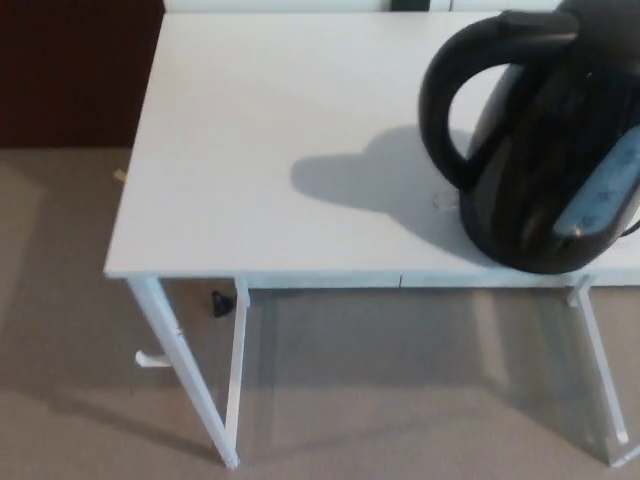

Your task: The robot walk towards a table in front and uses its left hand to pick up the pot from the base and places it on the table

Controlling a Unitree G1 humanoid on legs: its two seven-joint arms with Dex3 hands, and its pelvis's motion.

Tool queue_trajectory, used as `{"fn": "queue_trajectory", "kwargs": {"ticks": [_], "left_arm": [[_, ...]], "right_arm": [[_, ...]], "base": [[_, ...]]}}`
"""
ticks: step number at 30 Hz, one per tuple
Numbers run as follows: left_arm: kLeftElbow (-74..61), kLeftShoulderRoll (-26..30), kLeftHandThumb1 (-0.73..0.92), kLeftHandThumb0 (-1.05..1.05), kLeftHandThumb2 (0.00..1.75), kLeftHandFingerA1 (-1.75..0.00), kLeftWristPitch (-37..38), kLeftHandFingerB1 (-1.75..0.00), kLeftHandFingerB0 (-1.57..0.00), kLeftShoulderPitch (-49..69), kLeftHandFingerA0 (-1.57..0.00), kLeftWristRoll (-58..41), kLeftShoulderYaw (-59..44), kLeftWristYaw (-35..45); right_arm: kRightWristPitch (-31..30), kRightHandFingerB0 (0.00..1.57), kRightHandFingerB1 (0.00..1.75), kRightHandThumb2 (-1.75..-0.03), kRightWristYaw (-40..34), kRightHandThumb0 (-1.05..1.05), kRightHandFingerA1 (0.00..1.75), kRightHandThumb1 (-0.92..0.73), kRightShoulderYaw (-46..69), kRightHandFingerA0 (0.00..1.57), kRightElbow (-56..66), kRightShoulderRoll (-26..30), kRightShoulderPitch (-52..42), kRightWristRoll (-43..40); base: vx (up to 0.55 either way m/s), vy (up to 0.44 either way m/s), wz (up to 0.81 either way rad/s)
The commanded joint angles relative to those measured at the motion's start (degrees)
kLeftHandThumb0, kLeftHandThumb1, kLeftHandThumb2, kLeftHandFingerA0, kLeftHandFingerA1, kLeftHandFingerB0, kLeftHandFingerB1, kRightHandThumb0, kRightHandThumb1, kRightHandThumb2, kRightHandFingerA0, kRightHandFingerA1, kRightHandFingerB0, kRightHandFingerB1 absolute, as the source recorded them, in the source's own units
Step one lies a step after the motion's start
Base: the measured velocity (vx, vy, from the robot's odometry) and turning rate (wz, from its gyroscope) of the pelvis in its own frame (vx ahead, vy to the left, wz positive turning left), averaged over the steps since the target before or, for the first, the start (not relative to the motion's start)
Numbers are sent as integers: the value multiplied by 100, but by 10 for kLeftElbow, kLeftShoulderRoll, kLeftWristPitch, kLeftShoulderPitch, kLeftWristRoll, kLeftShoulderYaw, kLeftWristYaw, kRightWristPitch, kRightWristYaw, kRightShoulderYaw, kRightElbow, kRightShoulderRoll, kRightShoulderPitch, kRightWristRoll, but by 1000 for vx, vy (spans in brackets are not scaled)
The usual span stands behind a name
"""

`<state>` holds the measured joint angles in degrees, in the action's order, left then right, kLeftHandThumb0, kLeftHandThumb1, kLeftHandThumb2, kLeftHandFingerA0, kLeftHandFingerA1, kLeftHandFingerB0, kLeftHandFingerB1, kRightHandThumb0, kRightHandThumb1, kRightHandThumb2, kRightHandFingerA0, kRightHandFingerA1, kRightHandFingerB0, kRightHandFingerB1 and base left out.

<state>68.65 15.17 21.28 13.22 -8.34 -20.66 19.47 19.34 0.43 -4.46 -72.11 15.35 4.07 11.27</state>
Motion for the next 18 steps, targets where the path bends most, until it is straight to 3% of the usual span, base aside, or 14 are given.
{"fn": "queue_trajectory", "kwargs": {"ticks": [1,7,13,18], "left_arm": [[0,6,46,-13,54,-48,7,-42,-53,14,-66,-9,-3,7],[7,11,46,-8,53,-47,11,-41,-53,9,-70,-2,-1,0],[-2,10,47,-9,53,-47,11,-40,-53,21,-70,-6,-4,7],[-10,9,46,-9,53,-48,2,-42,-54,14,-66,-12,-6,12]], "right_arm": [[6,61,45,-56,-3,-35,51,-59,-4,76,-4,4,-13,8],[-1,59,44,-56,-1,-36,51,-59,-6,73,-5,0,-3,8],[0,61,44,-56,-4,-36,50,-60,-10,74,-6,-1,-9,9],[-3,60,43,-56,-6,-34,49,-60,-9,73,-7,-2,-3,9]], "base": [[87,-129,-4],[75,-66,-4],[144,201,3],[90,-50,6]]}}
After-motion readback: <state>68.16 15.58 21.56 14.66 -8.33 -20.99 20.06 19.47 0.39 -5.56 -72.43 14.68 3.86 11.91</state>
